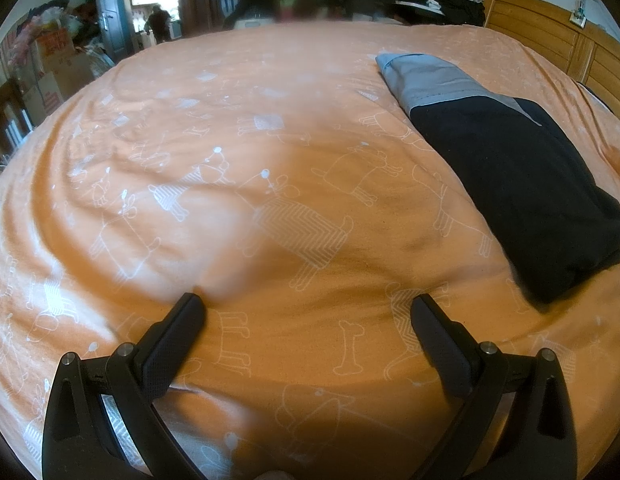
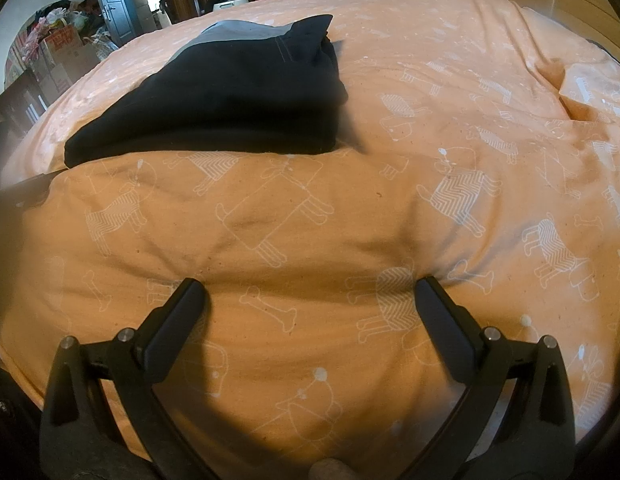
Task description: Fold small clothes
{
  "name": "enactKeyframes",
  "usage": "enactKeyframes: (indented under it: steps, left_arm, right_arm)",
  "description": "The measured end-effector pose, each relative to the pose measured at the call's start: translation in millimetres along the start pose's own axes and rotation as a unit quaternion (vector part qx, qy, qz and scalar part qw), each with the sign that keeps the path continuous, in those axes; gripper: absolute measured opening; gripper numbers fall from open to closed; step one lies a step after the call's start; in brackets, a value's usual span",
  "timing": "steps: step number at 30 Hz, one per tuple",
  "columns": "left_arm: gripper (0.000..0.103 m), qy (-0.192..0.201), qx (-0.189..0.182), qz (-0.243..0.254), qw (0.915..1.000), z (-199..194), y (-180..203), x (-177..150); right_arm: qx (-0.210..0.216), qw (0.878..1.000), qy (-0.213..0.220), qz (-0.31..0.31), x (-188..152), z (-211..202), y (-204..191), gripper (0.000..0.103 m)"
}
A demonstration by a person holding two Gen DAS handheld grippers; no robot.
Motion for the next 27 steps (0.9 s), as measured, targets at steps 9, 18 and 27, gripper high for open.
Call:
enactKeyframes:
  steps: [9,18,27]
  left_arm:
    - [0.103,-0.001,0.001,0.001,1.0,0,0,0]
    - [0.103,-0.018,-0.003,0.005,0.9998,3,0,-1]
    - [0.103,0.029,0.021,0.018,0.9992,-47,5,20]
  right_arm:
    - [-0.006,1.0,-0.003,-0.003,2,0,0,0.103]
    - [-0.017,1.0,-0.014,0.005,8,3,-1,0.103]
    - [-0.036,0.998,0.034,-0.034,64,-52,-31,0.103]
Point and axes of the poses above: each gripper's, at about its wrist camera, not at the fingertips, and z roughly the way its jaws point, y to its right, x to its top, the point moved 7 cm from there along z, roughly the way its jaws point, and after that the axes turned 7 degrees about x, right-handed, at the moved point
